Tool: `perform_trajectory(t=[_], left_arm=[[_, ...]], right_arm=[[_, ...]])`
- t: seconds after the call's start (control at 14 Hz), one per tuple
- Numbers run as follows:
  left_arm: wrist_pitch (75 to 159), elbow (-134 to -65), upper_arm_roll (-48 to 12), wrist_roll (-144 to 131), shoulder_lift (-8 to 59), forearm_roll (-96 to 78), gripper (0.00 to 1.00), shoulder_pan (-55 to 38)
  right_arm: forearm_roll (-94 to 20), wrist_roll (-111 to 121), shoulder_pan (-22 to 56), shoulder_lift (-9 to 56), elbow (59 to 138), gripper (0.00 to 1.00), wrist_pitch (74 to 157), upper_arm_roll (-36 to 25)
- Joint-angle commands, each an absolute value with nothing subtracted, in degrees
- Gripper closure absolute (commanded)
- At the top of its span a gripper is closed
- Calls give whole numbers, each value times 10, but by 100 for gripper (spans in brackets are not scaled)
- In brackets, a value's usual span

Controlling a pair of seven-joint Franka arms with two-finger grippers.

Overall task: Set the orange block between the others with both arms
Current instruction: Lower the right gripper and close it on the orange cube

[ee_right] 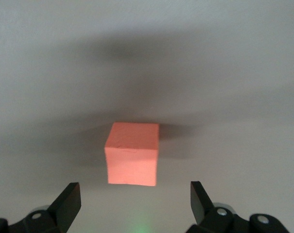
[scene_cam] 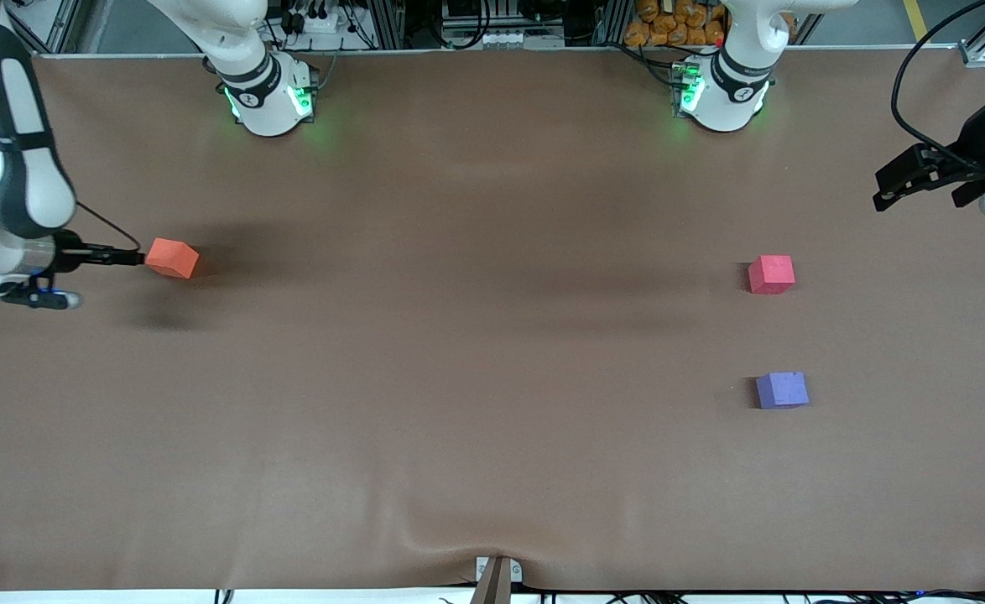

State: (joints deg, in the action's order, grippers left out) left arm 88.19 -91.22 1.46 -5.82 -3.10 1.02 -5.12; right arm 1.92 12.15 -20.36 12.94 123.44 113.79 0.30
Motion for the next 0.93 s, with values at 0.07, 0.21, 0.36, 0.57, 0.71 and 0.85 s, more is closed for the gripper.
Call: perform_trajectory(t=[0.07, 0.21, 0.36, 0.57, 0.71, 0.85], left_arm=[[889, -907, 12, -59, -25, 21, 0, -49], [896, -907, 12, -60, -25, 21, 0, -49], [897, -907, 12, -60, -23, 21, 0, -49], [901, -906, 11, -58, -21, 20, 0, -49], [899, -881, 8, -57, -22, 20, 0, -54], [895, -880, 8, -49, -25, 20, 0, -50]], right_arm=[[10, 119, -165, 105, 1287, 0, 1157, 6], [10, 120, -176, 101, 1319, 0, 1207, 6], [10, 120, -183, 101, 1323, 0, 1234, 4], [10, 120, -194, 98, 1328, 0, 1243, 4], [10, 120, -201, 102, 1341, 0, 1259, 4], [10, 120, -214, 105, 1353, 0, 1277, 4]])
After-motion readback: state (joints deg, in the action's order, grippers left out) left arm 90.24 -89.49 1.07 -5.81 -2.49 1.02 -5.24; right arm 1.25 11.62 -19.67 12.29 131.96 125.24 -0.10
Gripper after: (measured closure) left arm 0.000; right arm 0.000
